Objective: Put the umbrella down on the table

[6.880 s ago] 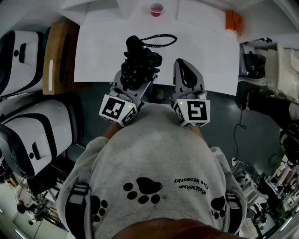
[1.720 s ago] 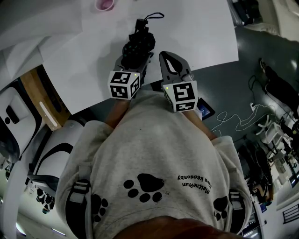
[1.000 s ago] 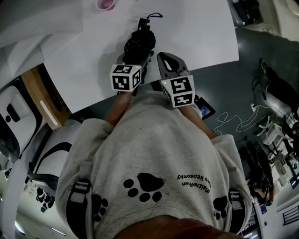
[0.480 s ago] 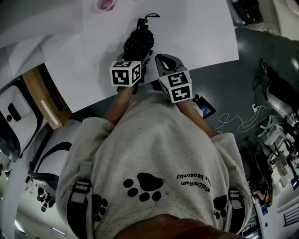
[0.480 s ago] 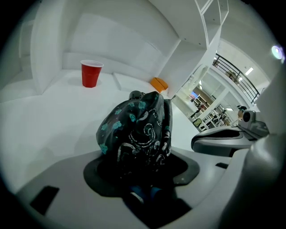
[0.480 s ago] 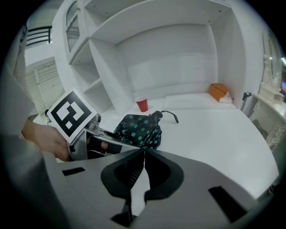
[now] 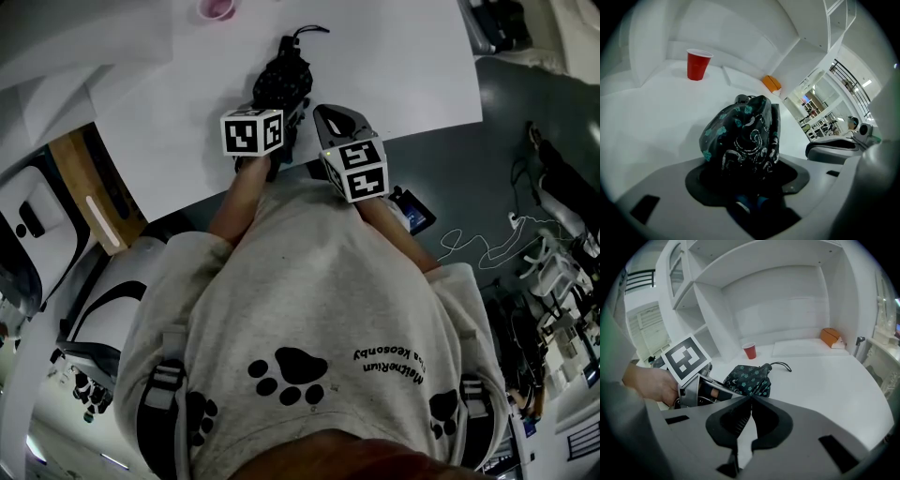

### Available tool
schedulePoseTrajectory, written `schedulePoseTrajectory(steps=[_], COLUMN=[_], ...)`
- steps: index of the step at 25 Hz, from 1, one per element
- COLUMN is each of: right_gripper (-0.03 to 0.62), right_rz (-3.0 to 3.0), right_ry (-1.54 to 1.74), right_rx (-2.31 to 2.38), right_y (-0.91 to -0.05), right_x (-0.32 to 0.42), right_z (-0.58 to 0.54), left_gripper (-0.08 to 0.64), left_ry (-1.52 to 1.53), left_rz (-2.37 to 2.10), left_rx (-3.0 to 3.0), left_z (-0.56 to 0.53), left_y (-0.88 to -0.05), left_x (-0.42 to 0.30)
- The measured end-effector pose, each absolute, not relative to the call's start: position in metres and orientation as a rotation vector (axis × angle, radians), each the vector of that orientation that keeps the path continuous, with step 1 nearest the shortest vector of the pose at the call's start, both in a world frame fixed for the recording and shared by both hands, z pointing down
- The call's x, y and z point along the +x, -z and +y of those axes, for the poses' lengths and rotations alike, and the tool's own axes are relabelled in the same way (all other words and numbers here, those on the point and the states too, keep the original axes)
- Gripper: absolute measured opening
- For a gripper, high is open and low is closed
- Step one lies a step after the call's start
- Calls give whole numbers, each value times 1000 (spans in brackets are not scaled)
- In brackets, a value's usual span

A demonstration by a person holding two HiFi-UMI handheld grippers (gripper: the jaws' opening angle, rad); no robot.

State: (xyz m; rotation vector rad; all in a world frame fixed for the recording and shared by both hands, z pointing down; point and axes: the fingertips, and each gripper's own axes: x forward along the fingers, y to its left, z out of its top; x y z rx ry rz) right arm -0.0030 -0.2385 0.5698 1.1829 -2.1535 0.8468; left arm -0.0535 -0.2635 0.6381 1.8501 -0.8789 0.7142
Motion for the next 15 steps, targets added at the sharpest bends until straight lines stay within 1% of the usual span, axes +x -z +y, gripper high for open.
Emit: schedulePoseTrajectory(steps=[4,9,15], right_gripper=[32,32,32], right_rz=[-2166,-2187,-2214], right_ry=[-845,-839,-824], right_rx=[1179,1187,1175], right_y=[-565,-560,-551], right_x=[-4,-3,-5], right_z=[-239,-239,-234], left_gripper=[273,331,370], left_ry=[-737,-734,-791], left_rz=[-864,-834,-870], left_rx=[1851,1851,1850], left_z=[-262,-258,-253], left_y=[-633,-630,-622], left_x=[-53,-49,-58])
